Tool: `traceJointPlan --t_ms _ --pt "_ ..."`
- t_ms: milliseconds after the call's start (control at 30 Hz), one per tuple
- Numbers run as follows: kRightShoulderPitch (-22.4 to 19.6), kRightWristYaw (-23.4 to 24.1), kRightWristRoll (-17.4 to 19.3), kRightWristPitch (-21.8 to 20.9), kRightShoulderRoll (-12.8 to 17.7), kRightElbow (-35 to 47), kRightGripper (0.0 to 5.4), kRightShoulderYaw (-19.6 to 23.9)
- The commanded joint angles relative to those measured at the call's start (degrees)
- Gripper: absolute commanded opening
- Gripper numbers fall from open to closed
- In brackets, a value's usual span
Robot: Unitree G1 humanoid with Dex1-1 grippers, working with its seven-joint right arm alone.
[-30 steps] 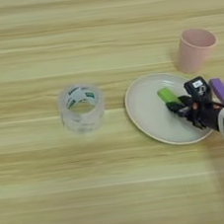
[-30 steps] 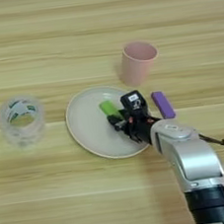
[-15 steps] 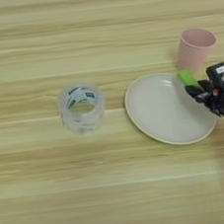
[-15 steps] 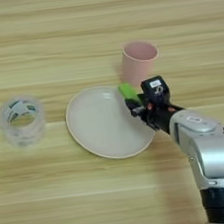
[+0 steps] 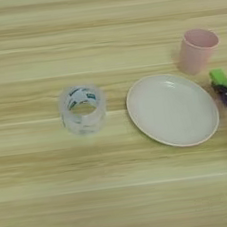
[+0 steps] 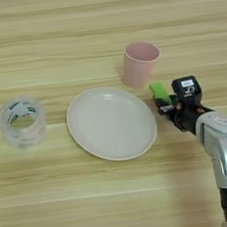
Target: Move the objects on the table
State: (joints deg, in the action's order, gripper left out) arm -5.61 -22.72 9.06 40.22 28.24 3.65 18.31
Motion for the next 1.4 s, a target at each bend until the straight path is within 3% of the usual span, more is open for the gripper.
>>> traceJointPlan --t_ms 33,200,400,800,900,1067,1200,1300,1400 --pt "-5.1 3.2 -1.5 -4.9 2.9 -1.9 1.39 2.1" --pt "-7.2 6.6 -2.4 -8.3 3.8 -8.0 1.39 4.1" --pt "-9.1 7.0 -2.5 -11.1 4.2 -14.8 1.39 4.0" --pt "-12.2 6.3 -3.5 -16.9 3.0 -28.4 1.39 0.6" --pt "-12.6 6.8 -3.7 -17.8 2.8 -29.4 1.8 0.3" --pt "-12.2 10.1 -4.0 -19.1 2.4 -26.4 2.31 1.0" --pt "-11.0 17.5 -5.2 -21.8 1.6 -17.8 2.83 4.1" --pt "-10.3 21.8 -4.7 -27.5 -0.4 -10.8 3.24 7.2" --pt "-9.4 22.3 -2.8 -34.0 -4.4 -3.5 3.64 7.1"
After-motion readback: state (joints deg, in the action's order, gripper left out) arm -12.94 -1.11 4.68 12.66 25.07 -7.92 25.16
